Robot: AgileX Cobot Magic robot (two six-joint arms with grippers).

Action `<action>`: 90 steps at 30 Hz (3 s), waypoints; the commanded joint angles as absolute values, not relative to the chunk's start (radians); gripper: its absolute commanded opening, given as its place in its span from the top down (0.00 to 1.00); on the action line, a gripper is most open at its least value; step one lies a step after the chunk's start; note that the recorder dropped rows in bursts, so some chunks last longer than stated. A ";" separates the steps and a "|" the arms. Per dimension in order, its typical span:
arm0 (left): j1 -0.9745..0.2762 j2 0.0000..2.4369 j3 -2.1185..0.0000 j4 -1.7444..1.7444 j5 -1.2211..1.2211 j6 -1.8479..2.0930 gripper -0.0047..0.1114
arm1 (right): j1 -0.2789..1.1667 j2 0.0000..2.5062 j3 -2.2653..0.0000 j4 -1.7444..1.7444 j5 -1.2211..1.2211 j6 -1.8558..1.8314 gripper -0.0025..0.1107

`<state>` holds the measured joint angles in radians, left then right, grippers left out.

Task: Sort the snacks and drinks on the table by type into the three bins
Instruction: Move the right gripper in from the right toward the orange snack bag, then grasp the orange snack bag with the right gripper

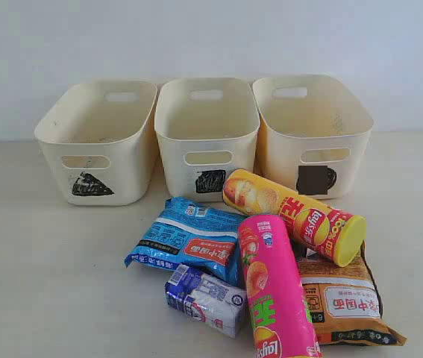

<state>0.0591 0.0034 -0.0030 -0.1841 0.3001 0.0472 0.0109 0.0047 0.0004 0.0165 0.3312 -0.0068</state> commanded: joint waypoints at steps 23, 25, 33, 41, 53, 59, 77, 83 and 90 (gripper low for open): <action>0.061 0.000 0.000 -0.192 0.288 0.046 0.93 | 0.004 0.343 -0.451 0.093 -0.020 0.184 0.96; 0.061 0.000 0.000 -0.192 0.288 0.046 0.93 | 0.004 0.418 -0.502 0.093 -0.018 0.184 0.96; 0.061 0.000 0.000 -0.192 0.288 0.046 0.93 | 0.041 0.721 -0.765 0.099 0.243 0.177 0.96; 0.061 0.000 0.000 -0.192 0.288 0.046 0.93 | 0.081 1.032 -1.005 0.101 0.765 0.024 0.96; 0.061 0.000 0.000 -0.192 0.288 0.046 0.93 | 0.081 1.201 -1.005 0.298 0.928 -0.210 0.95; 0.061 0.000 0.000 -0.192 0.288 0.046 0.93 | 0.079 1.302 -0.967 0.346 0.913 -0.264 0.95; 0.061 0.000 0.000 -0.192 0.288 0.046 0.93 | -0.270 1.726 -0.930 0.894 1.168 -0.873 0.38; 0.061 0.000 0.000 -0.192 0.288 0.046 0.93 | -0.270 1.860 -0.930 0.917 1.167 -0.960 0.38; 0.061 0.000 0.000 -0.192 0.288 0.046 0.93 | -0.270 1.968 -0.930 0.958 1.167 -1.051 0.38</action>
